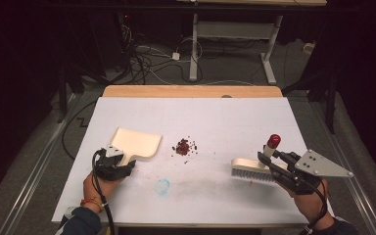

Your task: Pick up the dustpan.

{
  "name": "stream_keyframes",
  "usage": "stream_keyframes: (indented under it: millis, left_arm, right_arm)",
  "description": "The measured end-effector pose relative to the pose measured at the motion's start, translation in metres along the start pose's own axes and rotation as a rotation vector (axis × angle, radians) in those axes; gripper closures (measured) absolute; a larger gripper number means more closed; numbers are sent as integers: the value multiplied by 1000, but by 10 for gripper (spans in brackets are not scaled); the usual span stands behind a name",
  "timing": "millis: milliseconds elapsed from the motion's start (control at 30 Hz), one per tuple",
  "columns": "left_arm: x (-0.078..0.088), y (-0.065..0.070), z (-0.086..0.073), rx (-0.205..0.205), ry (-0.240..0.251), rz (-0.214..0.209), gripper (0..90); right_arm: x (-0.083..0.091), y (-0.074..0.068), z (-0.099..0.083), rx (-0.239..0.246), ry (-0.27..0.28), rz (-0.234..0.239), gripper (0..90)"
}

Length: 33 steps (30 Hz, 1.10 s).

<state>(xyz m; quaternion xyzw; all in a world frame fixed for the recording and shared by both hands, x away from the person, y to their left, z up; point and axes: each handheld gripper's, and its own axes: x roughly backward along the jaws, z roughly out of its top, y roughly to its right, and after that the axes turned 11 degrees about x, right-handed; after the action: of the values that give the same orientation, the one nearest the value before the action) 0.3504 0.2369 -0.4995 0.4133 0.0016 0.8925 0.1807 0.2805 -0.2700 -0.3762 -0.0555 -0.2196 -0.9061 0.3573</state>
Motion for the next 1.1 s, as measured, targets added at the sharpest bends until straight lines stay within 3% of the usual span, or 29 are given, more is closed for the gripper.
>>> stream_keyframes:
  millis: [200, 300, 500, 633, 967, 1100]
  left_arm:
    - [-4, 1, 5, 16, -13, -20, 573]
    - [-6, 1, 7, -3, -9, -23, 631]
    - [-7, -2, 10, -3, -6, -42, 635]
    - [-6, 1, 14, -33, -14, -17, 636]
    - [7, 1, 21, -71, 30, -22, 637]
    - [18, 6, 23, -127, 40, 22, 638]
  right_arm:
    - [-2, -3, 1, 6, -22, 5, 698]
    - [-2, -3, 1, 7, -22, 12, 698]
    - [-4, -3, 1, 2, -28, 16, 698]
    - [-5, -3, 1, 2, -29, 18, 697]
    - [-5, 0, 0, -8, -28, 12, 697]
    - [-6, 0, 0, -20, -26, 14, 698]
